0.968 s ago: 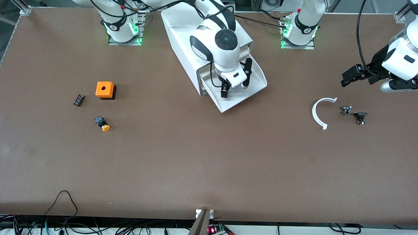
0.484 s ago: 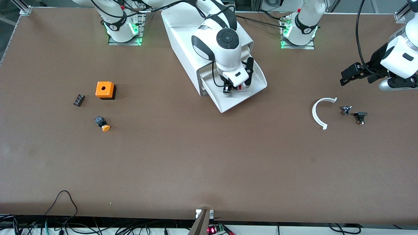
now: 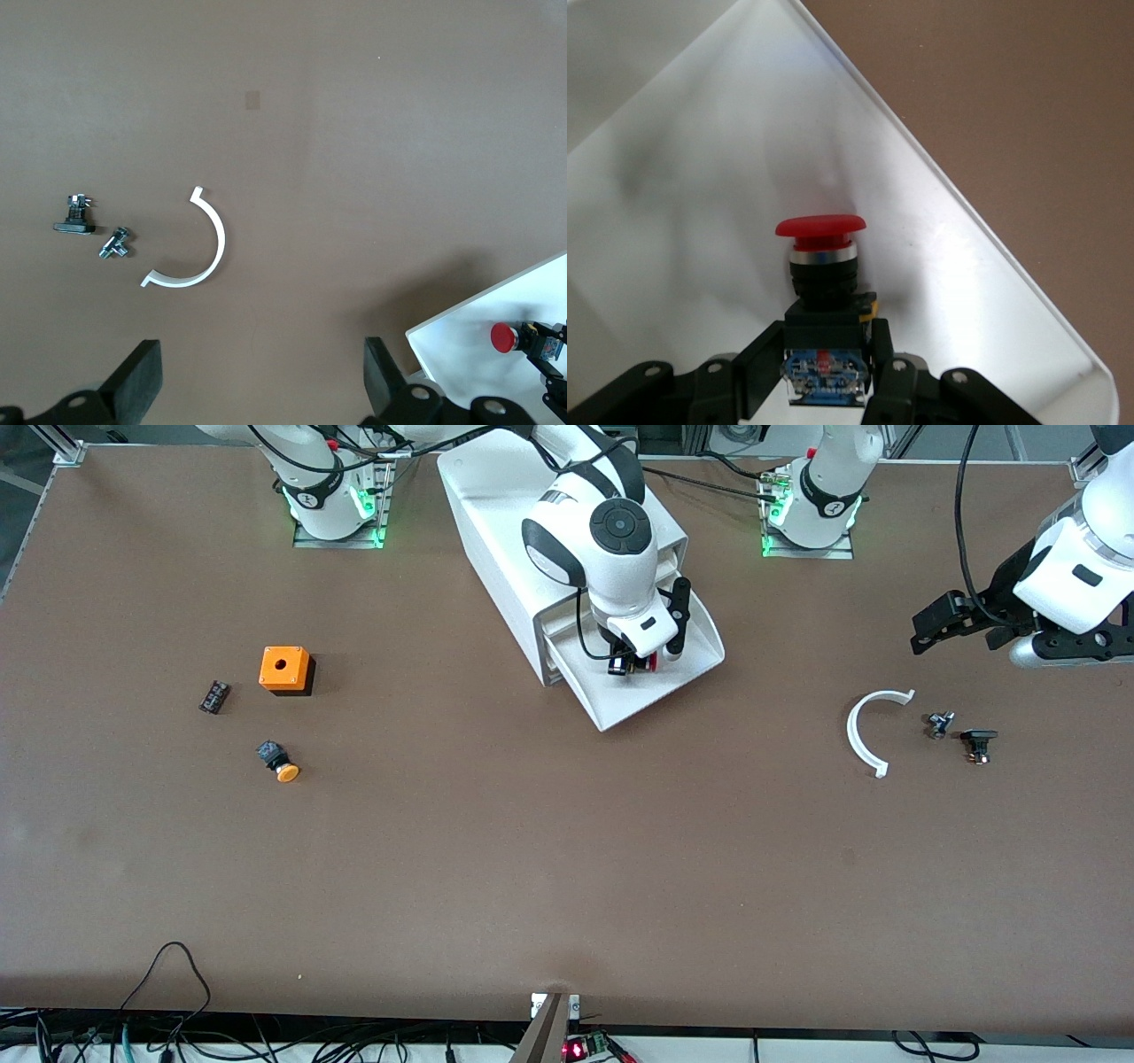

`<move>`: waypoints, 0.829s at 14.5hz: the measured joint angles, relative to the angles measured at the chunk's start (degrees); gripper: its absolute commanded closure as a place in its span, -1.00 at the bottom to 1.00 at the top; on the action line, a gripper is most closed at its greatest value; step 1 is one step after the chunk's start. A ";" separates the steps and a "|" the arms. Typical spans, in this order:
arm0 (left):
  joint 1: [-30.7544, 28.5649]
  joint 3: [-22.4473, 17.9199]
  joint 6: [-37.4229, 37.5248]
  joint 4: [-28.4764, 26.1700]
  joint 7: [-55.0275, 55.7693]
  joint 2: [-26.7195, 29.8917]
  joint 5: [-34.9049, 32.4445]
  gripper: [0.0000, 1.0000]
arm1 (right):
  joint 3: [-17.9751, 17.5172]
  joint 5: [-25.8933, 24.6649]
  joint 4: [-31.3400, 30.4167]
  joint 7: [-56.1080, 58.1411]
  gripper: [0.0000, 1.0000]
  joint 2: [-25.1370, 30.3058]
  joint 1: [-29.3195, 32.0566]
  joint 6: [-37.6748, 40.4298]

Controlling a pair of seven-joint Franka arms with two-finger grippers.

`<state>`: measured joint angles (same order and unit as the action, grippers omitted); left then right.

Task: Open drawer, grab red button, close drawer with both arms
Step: 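Lift the red button out of the drawer with the right gripper, then carry the red button with the right gripper while the left gripper reaches the drawer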

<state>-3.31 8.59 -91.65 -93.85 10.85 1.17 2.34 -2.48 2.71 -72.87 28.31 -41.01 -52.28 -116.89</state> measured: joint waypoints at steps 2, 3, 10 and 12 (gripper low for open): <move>0.02 0.01 -0.06 -0.12 0.00 -0.09 0.00 -1.00 | 0.03 0.00 0.52 0.00 0.43 0.00 -0.13 0.00; 0.08 0.03 -0.06 -0.29 0.00 -0.20 0.01 -1.00 | 0.04 0.00 0.95 0.00 0.45 0.00 -0.17 0.00; 0.64 1.12 -0.29 -0.85 0.00 -0.90 0.20 -1.00 | 1.56 0.00 3.78 -2.16 0.45 1.50 -0.81 1.10; 0.81 1.27 -0.31 -1.52 0.00 -1.11 1.45 -1.00 | 2.63 0.01 4.15 -4.94 0.45 4.17 0.68 1.98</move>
<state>-2.50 9.86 -91.95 -95.37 10.85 0.06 3.79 0.15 2.72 -68.73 23.37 -36.84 -51.60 -114.91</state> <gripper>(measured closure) 0.000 0.568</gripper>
